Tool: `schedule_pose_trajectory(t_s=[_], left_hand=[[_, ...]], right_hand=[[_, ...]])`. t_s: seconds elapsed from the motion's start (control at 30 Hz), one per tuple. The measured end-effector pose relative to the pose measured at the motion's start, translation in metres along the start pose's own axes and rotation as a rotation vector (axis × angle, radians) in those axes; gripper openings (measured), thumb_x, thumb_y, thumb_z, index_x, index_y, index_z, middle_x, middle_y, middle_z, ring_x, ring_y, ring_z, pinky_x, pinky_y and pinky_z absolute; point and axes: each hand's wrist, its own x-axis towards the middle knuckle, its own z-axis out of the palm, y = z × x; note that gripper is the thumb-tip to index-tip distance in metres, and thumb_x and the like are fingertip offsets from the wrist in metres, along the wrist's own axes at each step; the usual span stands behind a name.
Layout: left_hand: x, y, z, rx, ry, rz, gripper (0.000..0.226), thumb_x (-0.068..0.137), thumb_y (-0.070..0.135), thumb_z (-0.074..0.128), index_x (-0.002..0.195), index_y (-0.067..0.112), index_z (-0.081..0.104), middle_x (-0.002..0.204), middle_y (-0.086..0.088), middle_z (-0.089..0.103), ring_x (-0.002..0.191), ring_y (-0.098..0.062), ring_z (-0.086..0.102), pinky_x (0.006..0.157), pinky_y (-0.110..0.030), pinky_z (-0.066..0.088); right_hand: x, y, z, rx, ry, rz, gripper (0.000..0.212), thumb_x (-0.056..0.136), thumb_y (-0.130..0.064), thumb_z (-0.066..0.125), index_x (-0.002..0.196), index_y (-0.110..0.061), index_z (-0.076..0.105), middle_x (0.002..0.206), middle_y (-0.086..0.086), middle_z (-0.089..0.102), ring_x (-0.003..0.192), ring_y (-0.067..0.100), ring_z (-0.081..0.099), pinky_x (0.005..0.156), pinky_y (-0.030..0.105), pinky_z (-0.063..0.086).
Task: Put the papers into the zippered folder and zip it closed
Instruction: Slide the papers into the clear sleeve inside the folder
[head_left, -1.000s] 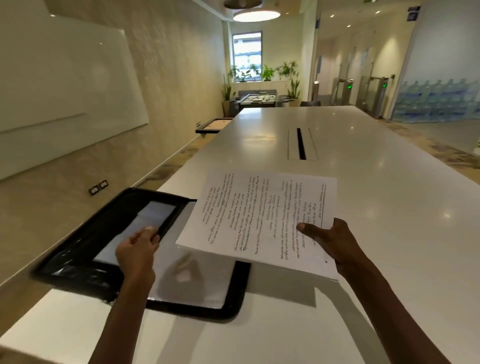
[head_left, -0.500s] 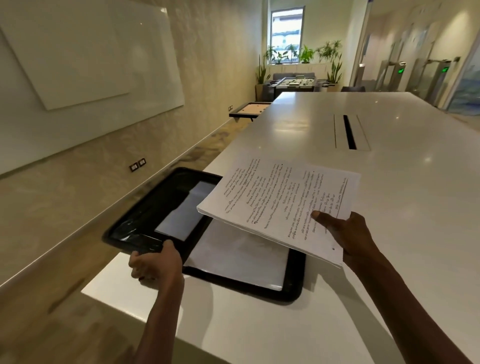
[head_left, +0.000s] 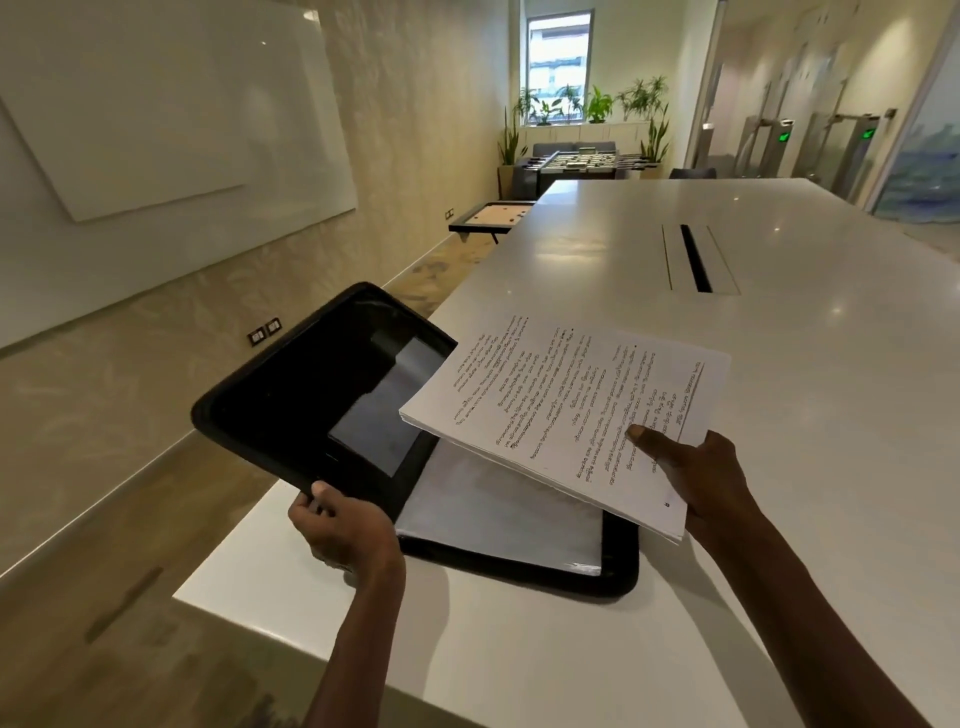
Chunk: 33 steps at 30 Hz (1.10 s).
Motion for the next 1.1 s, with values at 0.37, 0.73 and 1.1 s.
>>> schedule_pose_trajectory(t_s=[0.37,0.73,1.1], left_hand=[[0.016,0.012,0.030,-0.077,0.048,0.004,0.039,0.100,0.031,0.042,0.124,0.003,0.054,0.127,-0.021,0.057,0.111,-0.030,0.057,0.072,-0.019,0.037],[0.030,0.042,0.103,-0.060,-0.255,-0.066,0.035,0.094,0.034,0.049,0.110,0.009,0.068,0.114,-0.015,0.068,0.084,-0.019,0.059,0.079,-0.033,0.050],[-0.015,0.053,0.222,0.076,-0.808,-0.027,0.039,0.098,0.028,0.048,0.131,0.008,0.055,0.138,-0.017,0.055,0.127,-0.034,0.053,0.100,-0.039,0.045]], right_hand=[[-0.013,-0.029,-0.045,0.092,0.153,-0.065,0.036,0.079,-0.008,0.079,0.111,-0.020,0.069,0.101,-0.001,0.078,0.087,0.019,0.076,0.064,0.030,0.061],[-0.016,-0.075,-0.095,0.095,0.263,-0.191,0.034,0.081,-0.009,0.077,0.111,-0.022,0.069,0.099,-0.008,0.078,0.087,0.012,0.076,0.062,0.022,0.059],[-0.014,-0.101,-0.151,-0.009,0.367,-0.234,0.030,0.080,-0.011,0.079,0.107,-0.020,0.071,0.094,-0.006,0.079,0.082,0.013,0.076,0.062,0.024,0.061]])
